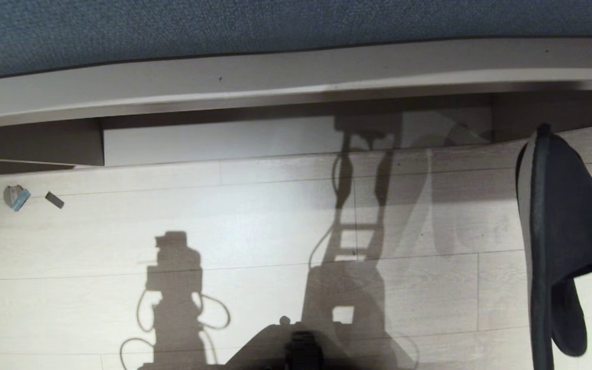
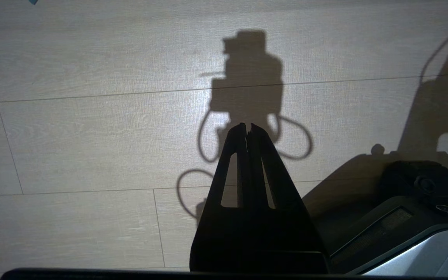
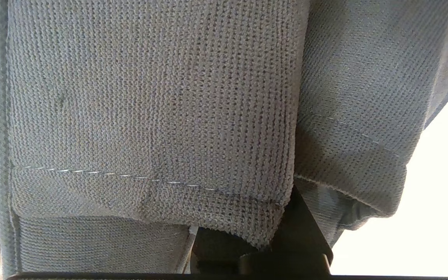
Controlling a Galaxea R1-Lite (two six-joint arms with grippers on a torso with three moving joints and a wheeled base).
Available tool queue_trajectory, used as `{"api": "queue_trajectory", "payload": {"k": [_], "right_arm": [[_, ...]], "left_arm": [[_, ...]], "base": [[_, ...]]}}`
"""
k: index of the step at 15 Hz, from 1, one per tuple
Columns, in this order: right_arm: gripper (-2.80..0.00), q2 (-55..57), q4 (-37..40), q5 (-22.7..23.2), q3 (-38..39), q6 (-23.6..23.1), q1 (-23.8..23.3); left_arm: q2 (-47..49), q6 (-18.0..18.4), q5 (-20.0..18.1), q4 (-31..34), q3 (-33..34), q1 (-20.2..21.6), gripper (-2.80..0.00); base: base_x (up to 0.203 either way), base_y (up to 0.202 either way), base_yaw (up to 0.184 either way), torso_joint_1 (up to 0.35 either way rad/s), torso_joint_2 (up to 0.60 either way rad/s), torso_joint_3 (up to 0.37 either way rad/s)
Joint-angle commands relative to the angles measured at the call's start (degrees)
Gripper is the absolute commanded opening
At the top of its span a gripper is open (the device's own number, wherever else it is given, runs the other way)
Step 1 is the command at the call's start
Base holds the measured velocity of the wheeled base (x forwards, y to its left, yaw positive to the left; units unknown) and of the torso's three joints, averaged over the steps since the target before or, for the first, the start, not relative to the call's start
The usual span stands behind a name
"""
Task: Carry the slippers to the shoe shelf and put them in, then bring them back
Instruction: Place the slippers into the shoe cabinet
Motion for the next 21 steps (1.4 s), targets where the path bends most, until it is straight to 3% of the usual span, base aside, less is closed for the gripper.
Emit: {"api": "queue_trajectory", "payload": {"k": [1, 6, 11, 14, 18, 21], "right_arm": [[-2.8, 9.59, -3.74, 0.19, -4.39, -0.08, 0.26], [-2.8, 18.27, -7.56, 0.17, -12.87, -0.1, 4.27], [-2.8, 18.45, -8.09, -3.97, -8.19, -3.06, 5.02], [-2.8, 20.86, -9.85, -4.21, -7.68, -2.98, 5.15], [-2.8, 29.52, -18.0, -6.88, -9.54, -1.36, 5.2], [-2.8, 33.84, -19.4, -7.34, -14.31, -0.91, 5.2]], "left_arm": [[0.02, -0.03, 0.02, 0.06, 0.0, 0.01, -2.8], [0.02, -0.03, 0.02, -0.02, 0.0, 0.01, -2.8], [0.02, -0.03, 0.02, 0.05, 0.0, 0.01, -2.8], [0.02, -0.03, 0.02, -0.02, 0.0, 0.01, -2.8], [0.02, 0.05, 0.02, -0.02, 0.0, 0.01, -2.8], [0.02, 0.06, 0.02, -0.02, 0.0, 0.01, -2.8]], "base": [[0.0, 0.0, 0.0, 0.0, 0.0, 0.0], [0.0, 0.0, 0.0, 0.0, 0.0, 0.0], [0.0, 0.0, 0.0, 0.0, 0.0, 0.0], [0.0, 0.0, 0.0, 0.0, 0.0, 0.0], [0.0, 0.0, 0.0, 0.0, 0.0, 0.0], [0.0, 0.0, 0.0, 0.0, 0.0, 0.0]]}}
